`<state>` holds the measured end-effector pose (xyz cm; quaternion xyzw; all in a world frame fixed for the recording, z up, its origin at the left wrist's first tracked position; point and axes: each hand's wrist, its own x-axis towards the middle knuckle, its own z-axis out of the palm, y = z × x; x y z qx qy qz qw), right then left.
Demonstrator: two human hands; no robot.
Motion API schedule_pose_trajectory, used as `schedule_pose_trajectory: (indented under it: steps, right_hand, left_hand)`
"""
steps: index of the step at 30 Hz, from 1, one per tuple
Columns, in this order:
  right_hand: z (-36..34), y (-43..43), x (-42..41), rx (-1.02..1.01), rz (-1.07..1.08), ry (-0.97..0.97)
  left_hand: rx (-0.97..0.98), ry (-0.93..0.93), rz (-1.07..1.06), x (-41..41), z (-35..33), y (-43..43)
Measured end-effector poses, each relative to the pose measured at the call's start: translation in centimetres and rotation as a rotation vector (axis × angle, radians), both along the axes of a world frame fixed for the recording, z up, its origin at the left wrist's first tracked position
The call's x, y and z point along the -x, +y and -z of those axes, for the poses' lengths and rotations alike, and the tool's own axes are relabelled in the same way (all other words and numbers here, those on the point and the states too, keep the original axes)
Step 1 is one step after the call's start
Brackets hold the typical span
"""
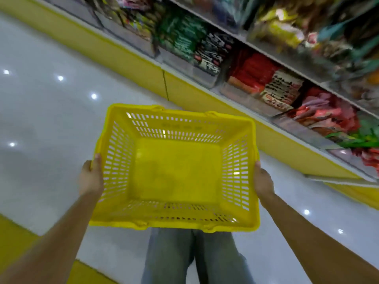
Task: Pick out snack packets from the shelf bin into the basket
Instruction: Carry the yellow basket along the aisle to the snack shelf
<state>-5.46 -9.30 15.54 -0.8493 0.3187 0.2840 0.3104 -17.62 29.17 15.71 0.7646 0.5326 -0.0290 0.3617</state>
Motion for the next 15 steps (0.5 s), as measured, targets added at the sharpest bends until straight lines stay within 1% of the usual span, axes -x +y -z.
schedule_pose_trajectory:
  steps: [3, 5, 8, 12, 15]
  right_hand:
    - [-3.4, 5.8, -2.1, -0.015, -0.169, -0.174]
    - [-5.5, 10.0, -3.5, -0.035, -0.233, -0.262]
    - [-7.7, 16.2, -6.1, -0.053, -0.346, -0.371]
    - [-9.7, 24.0, -10.0, -0.116, -0.504, -0.466]
    - [-11.1, 30.0, -13.1, -0.134, -0.588, -0.514]
  left_hand:
    - [-0.047, -0.023, -0.152, 2.5, -2.9, 4.2]
    - [-0.068, -0.032, -0.236, 4.3, -4.3, 6.8]
    - [-0.089, -0.1, -0.355, 6.0, -5.6, 10.3]
    - [-0.137, -0.133, -0.539, 6.4, -6.8, 15.0]
    - [-0.135, -0.115, -0.569, 5.9, -8.0, 18.3]
